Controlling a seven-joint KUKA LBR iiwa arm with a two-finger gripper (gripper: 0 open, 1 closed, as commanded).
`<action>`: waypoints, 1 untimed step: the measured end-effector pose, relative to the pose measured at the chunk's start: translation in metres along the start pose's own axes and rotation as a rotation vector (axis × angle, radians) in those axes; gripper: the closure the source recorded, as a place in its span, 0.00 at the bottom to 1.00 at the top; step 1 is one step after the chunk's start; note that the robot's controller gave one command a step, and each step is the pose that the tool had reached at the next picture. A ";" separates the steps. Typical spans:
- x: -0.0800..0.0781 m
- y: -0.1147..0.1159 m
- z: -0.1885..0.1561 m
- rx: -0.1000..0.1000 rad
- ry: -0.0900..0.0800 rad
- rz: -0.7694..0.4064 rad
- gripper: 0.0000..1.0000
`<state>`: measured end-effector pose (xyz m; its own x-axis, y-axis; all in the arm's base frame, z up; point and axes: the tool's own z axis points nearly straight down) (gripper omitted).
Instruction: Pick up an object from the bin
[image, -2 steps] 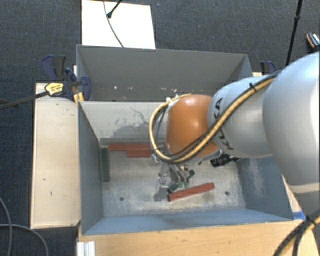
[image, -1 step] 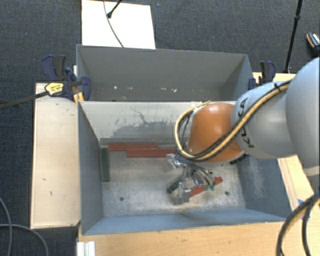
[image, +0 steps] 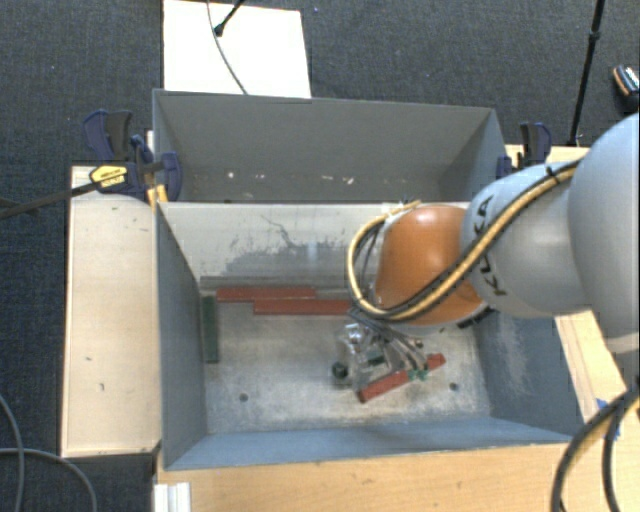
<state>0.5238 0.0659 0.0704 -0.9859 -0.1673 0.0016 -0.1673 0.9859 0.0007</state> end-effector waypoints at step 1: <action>-0.027 -0.001 -0.137 0.001 -0.014 -0.003 1.00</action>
Offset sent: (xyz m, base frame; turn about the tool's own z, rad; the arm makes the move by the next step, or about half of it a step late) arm 0.0238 0.0026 0.1318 -0.0088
